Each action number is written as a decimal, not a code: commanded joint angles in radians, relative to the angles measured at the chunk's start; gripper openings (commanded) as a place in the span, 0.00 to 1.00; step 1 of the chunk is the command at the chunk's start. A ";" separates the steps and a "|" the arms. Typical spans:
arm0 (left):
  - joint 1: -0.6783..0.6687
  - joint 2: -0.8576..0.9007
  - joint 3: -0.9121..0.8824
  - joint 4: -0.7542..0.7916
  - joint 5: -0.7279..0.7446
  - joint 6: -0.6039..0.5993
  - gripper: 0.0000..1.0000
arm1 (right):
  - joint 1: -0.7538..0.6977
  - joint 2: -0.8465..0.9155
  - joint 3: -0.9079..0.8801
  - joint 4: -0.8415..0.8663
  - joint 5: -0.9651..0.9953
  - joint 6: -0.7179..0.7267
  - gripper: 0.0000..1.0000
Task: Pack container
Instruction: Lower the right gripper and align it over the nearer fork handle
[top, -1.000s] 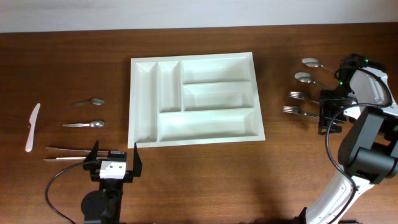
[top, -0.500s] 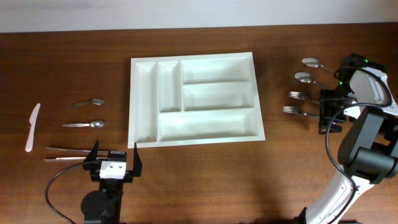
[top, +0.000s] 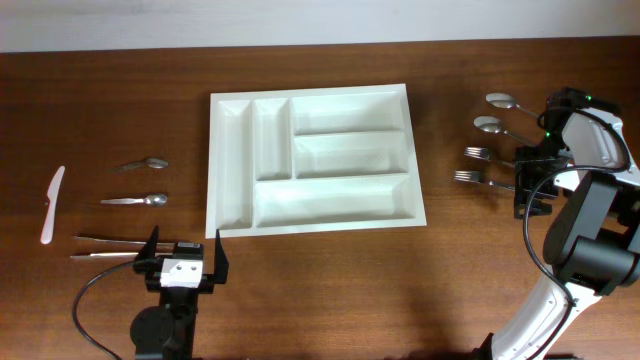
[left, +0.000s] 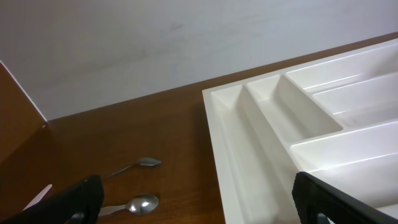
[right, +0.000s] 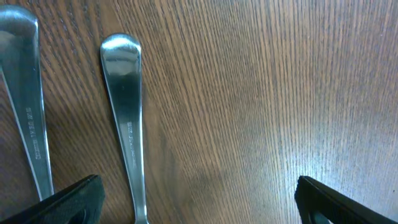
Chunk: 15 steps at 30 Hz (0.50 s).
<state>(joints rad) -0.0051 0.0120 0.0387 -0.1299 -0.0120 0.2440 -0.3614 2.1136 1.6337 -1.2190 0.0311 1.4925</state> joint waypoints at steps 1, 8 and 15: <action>0.003 -0.006 -0.007 0.003 -0.003 0.012 0.99 | -0.006 0.007 0.006 0.005 0.038 0.005 0.99; 0.003 -0.006 -0.007 0.003 -0.003 0.012 0.99 | -0.005 0.011 0.005 0.024 0.045 0.005 0.99; 0.003 -0.006 -0.007 0.003 -0.004 0.012 0.99 | -0.004 0.021 -0.001 0.028 0.044 0.009 0.99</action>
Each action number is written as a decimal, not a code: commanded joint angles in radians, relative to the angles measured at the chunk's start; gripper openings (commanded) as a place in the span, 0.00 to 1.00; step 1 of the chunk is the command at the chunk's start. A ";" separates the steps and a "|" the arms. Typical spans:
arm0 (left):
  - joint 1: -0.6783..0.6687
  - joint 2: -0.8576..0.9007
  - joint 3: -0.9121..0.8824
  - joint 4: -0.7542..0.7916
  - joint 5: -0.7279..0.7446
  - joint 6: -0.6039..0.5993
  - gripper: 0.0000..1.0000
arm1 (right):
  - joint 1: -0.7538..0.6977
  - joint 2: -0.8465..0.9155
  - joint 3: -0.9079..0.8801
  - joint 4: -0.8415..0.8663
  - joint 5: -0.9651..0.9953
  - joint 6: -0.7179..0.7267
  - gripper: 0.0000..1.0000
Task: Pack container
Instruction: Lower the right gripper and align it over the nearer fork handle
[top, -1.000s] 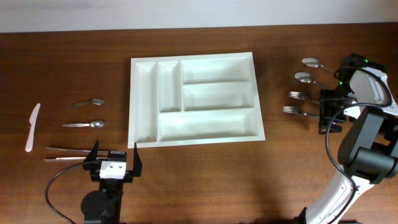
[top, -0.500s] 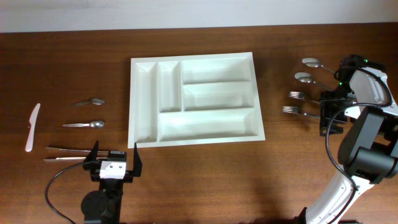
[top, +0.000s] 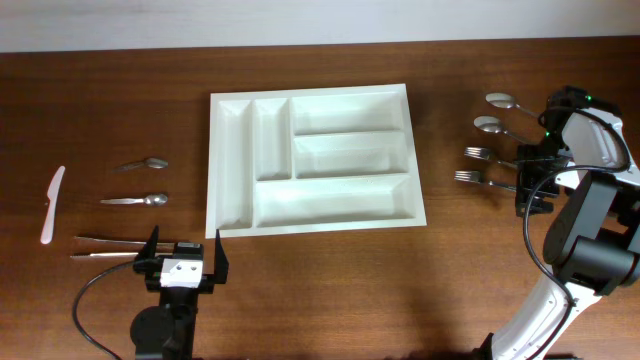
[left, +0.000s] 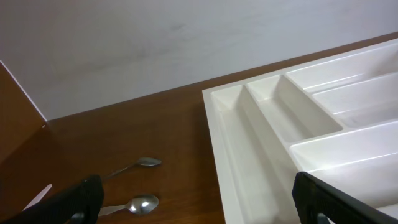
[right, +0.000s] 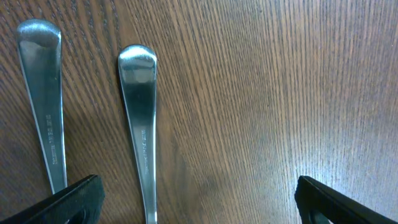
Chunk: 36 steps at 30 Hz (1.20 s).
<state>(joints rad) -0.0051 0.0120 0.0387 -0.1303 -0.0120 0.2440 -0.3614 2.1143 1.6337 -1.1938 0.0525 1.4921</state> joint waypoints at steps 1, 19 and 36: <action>0.003 -0.006 -0.007 0.003 -0.003 0.012 0.99 | -0.004 0.021 -0.001 0.003 0.023 0.009 0.99; 0.003 -0.006 -0.007 0.003 -0.003 0.012 0.99 | 0.017 0.021 -0.008 0.013 0.011 0.009 0.99; 0.003 -0.006 -0.007 0.003 -0.003 0.012 0.99 | 0.029 0.081 -0.008 0.032 0.011 0.009 0.99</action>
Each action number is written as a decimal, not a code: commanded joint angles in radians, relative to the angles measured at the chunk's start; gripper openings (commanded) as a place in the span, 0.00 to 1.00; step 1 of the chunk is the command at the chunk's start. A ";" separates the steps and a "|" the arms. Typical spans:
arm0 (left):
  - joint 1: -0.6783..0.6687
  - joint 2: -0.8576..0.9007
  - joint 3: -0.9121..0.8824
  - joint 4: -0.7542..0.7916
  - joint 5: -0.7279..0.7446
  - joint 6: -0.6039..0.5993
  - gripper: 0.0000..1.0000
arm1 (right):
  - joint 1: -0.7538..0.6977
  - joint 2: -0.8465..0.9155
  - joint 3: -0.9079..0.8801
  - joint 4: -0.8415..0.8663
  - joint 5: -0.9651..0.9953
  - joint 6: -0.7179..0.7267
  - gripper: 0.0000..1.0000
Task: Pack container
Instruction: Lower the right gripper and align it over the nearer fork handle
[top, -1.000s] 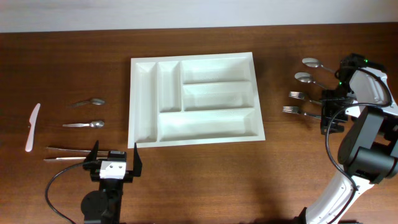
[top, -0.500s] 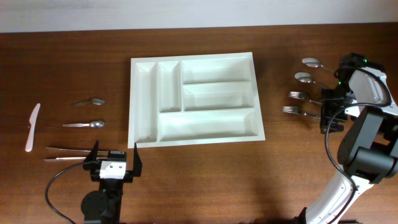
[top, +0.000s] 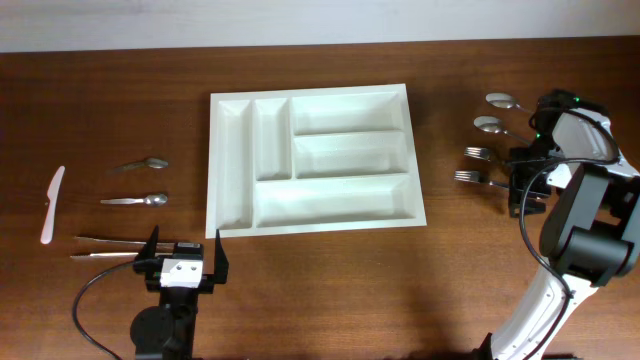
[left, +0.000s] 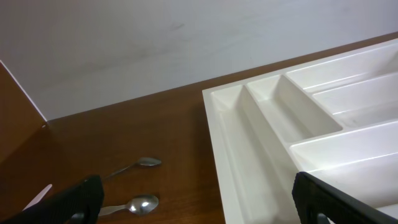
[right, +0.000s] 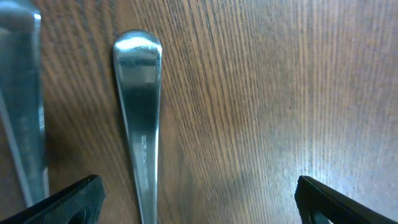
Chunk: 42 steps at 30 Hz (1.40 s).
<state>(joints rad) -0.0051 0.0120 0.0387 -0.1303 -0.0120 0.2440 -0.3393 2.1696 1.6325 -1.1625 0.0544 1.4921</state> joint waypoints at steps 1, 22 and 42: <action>0.003 -0.006 -0.007 0.003 -0.003 0.012 0.99 | 0.007 0.030 -0.006 0.001 0.009 0.008 0.99; 0.003 -0.006 -0.007 0.003 -0.003 0.012 0.99 | 0.032 0.045 -0.006 0.057 0.064 0.008 0.99; 0.003 -0.006 -0.007 0.003 -0.003 0.012 0.99 | 0.052 0.045 -0.086 0.170 0.031 -0.101 0.99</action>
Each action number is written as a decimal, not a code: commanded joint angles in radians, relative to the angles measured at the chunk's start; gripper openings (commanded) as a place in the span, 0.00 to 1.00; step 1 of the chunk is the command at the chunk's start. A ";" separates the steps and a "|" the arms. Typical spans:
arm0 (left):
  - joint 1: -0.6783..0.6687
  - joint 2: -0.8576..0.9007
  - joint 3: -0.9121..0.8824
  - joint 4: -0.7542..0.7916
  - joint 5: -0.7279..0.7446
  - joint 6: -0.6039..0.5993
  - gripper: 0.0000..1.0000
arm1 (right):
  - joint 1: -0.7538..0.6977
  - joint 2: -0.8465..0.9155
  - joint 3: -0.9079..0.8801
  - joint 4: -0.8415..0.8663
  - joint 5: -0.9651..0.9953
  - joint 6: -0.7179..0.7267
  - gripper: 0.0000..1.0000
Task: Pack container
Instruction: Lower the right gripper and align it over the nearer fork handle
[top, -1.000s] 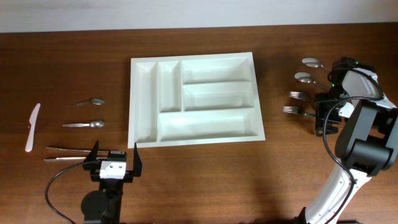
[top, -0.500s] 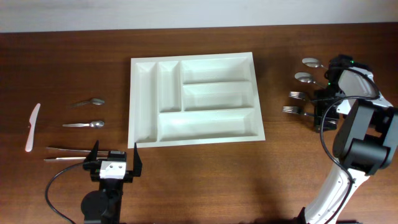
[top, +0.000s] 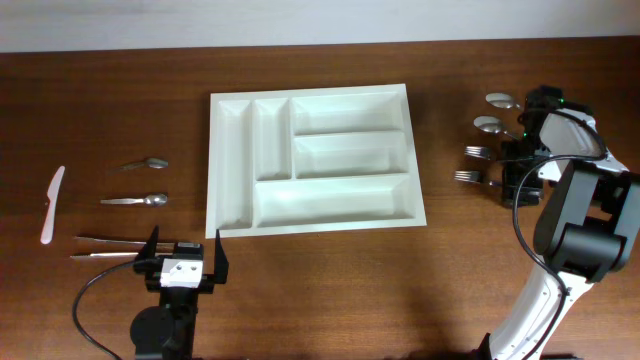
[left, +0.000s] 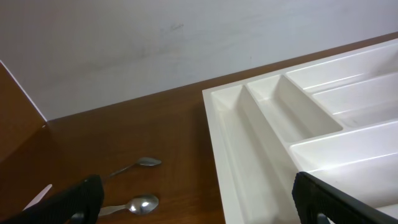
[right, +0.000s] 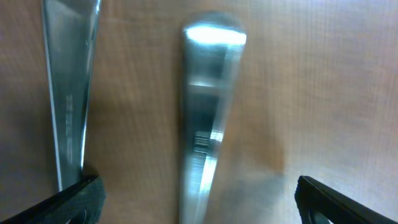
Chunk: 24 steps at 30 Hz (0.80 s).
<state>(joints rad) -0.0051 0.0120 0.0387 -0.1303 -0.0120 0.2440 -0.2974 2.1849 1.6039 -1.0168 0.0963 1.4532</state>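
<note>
The white cutlery tray (top: 330, 195) lies empty mid-table; its left compartments fill the left wrist view (left: 292, 118). Two forks (top: 468, 154) (top: 465, 177) and two spoons (top: 499, 100) (top: 488, 124) lie to the right of it. My right gripper (top: 512, 176) hangs open low over the fork handles. In the right wrist view one blurred handle (right: 208, 106) sits between the fingers (right: 68, 202), and a second handle (right: 68, 93) runs along the left finger. My left gripper (top: 183, 262) rests open at the front left, holding nothing.
Left of the tray lie two small spoons (top: 148, 162) (top: 135, 199), a white plastic knife (top: 52, 205) and a pair of thin metal sticks (top: 105, 240). The spoons also show in the left wrist view (left: 134, 165). A pale wall runs behind the table.
My right gripper has shifted a little further along the fork handles towards the tray and sits lower: the handle now looks larger, blurred and centred between the open fingers. The left arm is unchanged.
My right gripper stood open over the ends of two fork handles at the table's right side. It stayed there at the following moments, closer to the handles each time. Now one handle lies between its fingers. Tray, cutlery and left arm have not moved.
</note>
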 joint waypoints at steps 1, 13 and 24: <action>0.003 -0.006 -0.007 0.003 -0.003 0.012 0.99 | 0.010 0.030 -0.063 0.028 -0.014 -0.062 0.99; 0.003 -0.006 -0.007 0.003 -0.004 0.012 0.99 | 0.010 0.030 -0.074 0.014 -0.017 -0.062 0.99; 0.003 -0.006 -0.007 0.003 -0.003 0.012 0.99 | 0.010 0.030 -0.074 -0.020 -0.038 -0.058 0.99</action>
<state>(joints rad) -0.0051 0.0120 0.0387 -0.1303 -0.0120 0.2440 -0.2974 2.1689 1.5772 -1.0096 0.0849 1.4094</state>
